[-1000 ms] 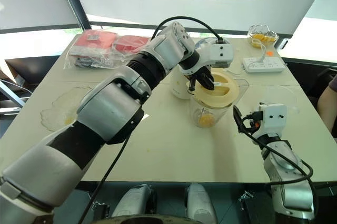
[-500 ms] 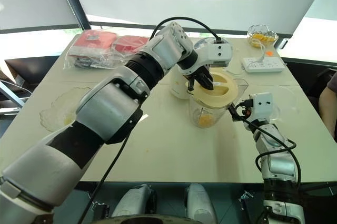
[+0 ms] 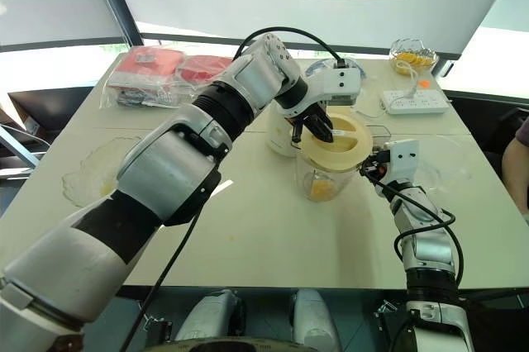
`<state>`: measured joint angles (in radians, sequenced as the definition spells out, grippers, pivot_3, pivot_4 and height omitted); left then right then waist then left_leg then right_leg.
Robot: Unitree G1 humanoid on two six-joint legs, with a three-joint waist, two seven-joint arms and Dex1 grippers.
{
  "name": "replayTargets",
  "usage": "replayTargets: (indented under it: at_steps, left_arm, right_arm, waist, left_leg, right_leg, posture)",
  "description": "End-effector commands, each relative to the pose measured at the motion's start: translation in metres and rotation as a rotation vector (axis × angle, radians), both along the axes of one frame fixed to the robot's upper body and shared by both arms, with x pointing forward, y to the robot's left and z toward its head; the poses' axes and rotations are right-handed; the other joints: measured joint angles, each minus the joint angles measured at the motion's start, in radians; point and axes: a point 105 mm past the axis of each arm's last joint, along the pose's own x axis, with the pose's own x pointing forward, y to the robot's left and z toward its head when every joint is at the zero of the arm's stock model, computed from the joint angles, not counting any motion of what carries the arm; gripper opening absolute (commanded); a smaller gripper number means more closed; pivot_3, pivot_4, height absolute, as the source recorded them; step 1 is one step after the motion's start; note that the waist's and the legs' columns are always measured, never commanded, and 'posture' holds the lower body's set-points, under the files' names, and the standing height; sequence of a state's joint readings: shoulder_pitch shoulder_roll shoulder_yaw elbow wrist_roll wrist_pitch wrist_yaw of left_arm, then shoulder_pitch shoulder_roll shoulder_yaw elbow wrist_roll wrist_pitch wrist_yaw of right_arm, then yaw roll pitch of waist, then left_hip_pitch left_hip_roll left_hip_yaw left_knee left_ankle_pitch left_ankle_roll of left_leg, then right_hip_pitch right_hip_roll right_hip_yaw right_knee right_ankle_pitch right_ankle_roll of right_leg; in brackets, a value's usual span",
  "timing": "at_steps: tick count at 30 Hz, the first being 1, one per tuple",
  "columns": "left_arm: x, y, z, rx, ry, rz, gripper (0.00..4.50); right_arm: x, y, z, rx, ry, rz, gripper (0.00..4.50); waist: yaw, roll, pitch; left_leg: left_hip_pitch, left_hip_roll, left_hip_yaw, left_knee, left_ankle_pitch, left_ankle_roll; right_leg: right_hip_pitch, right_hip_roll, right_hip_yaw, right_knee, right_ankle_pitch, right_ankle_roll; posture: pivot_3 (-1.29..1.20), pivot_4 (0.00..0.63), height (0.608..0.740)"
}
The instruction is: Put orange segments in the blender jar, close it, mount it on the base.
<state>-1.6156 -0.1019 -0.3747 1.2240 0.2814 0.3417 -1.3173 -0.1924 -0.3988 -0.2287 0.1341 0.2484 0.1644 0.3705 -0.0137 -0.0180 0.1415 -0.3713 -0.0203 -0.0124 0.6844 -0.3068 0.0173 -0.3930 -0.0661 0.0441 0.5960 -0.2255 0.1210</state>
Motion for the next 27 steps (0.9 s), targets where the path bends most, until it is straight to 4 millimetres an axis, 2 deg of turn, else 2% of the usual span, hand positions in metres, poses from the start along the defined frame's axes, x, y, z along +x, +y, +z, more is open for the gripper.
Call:
replayTargets:
  at_steps: [1, 12, 25, 27]
  left_arm:
    - [0.008, 0.025, -0.050, 0.111, 0.096, 0.155, 0.24]
    - [0.012, 0.031, -0.065, 0.074, 0.130, 0.277, 0.24]
    - [0.005, 0.037, -0.088, 0.083, 0.191, 0.483, 0.24]
    - [0.004, 0.038, -0.090, 0.084, 0.201, 0.507, 0.24]
  right_arm:
    - [-0.008, 0.004, 0.016, -0.025, -0.049, -0.023, 0.89]
    - [-0.028, 0.025, 0.026, -0.002, -0.061, -0.051, 0.89]
    - [-0.032, 0.026, 0.029, -0.006, -0.051, -0.067, 0.89]
    - [-0.032, 0.027, 0.028, -0.002, -0.050, -0.069, 0.89]
  waist:
    - [0.002, 0.000, 0.000]
    - [0.010, 0.002, -0.001]
    - [0.024, 0.001, -0.009]
    - [0.023, 0.004, -0.013]
  left_leg:
    - [0.000, 0.000, -0.001, -0.001, 0.000, 0.000]
    - [-0.002, -0.001, -0.007, -0.002, 0.000, 0.000]
    - [-0.002, -0.002, -0.009, -0.006, -0.001, -0.001]
    - [-0.002, -0.002, -0.009, -0.007, -0.002, -0.003]
  right_leg:
    - [0.000, 0.000, 0.000, 0.000, 0.000, 0.000]
    - [-0.001, -0.003, -0.003, -0.003, -0.001, 0.000]
    - [0.001, -0.009, -0.009, -0.008, -0.002, -0.003]
    - [0.003, -0.012, -0.013, -0.011, -0.002, -0.003]
  posture:
    - [0.00, 0.150, 0.740]
    - [0.00, 0.150, 0.740]
    - [0.00, 0.150, 0.740]
    - [0.00, 0.150, 0.740]
